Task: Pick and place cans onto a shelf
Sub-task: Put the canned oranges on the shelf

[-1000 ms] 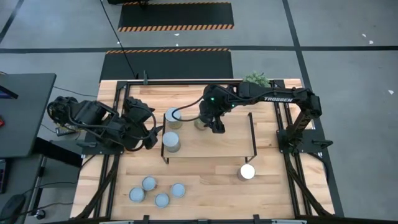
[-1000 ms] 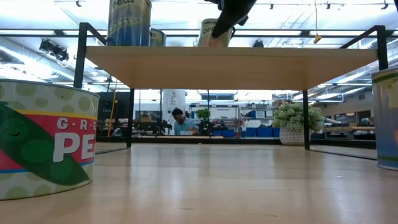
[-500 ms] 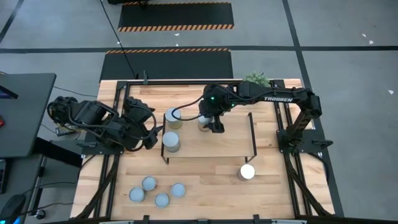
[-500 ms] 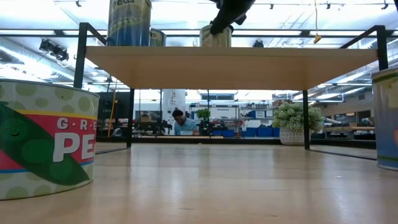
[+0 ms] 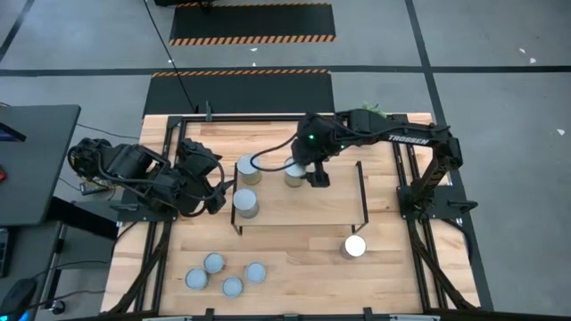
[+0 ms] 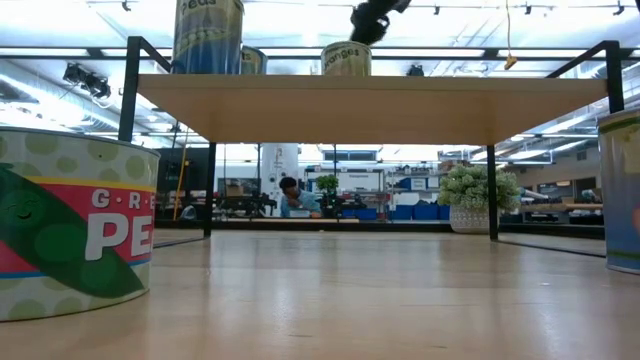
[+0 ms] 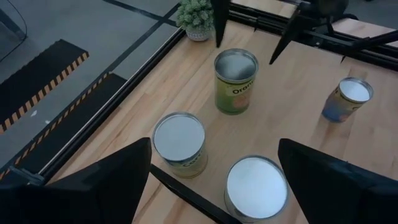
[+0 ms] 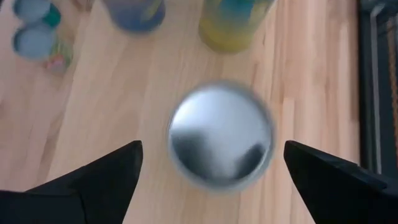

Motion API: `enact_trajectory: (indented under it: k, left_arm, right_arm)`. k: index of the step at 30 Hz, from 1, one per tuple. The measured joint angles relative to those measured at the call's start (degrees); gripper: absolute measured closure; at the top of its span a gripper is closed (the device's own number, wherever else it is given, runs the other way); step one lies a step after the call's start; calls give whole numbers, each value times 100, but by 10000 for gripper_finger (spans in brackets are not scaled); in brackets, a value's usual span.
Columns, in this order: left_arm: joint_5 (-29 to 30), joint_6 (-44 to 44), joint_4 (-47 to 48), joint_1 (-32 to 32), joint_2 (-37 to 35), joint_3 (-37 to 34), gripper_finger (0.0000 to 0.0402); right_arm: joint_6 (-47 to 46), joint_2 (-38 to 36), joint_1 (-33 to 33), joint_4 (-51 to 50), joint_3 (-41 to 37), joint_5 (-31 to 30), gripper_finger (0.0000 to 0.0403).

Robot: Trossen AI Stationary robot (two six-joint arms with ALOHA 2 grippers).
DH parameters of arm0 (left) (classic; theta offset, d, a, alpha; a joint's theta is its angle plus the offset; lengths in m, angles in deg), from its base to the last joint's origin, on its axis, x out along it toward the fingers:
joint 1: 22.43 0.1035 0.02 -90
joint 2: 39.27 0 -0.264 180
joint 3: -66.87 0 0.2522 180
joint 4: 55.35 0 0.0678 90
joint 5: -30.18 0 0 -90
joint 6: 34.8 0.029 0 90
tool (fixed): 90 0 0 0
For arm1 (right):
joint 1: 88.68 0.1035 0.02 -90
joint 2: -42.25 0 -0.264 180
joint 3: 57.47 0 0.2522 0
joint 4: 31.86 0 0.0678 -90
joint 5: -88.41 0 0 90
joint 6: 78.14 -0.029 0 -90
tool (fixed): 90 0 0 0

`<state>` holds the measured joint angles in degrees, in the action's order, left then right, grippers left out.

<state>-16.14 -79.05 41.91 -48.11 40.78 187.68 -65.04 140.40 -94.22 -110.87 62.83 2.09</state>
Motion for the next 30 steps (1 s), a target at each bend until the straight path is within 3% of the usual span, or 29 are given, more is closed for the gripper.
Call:
enact_trajectory:
  k: [4,8,12,17,30]
  left_arm:
    - [0,7,98,0,0,0,45]
    - [0,52,201,4,0,0,45]
    - [0,149,202,50,2,0,45]
    - [0,142,197,48,2,0,45]
    - [0,140,195,48,2,0,45]
  right_arm:
    - [-156,0,78,-662,-9,-587,6]
    - [-338,-24,59,-661,-123,-1117,10]
    - [-395,-58,-147,-319,-563,-1071,16]
    - [-641,-44,-299,593,-1200,-501,24]
    - [-232,-38,-246,2687,-1796,-780,37]
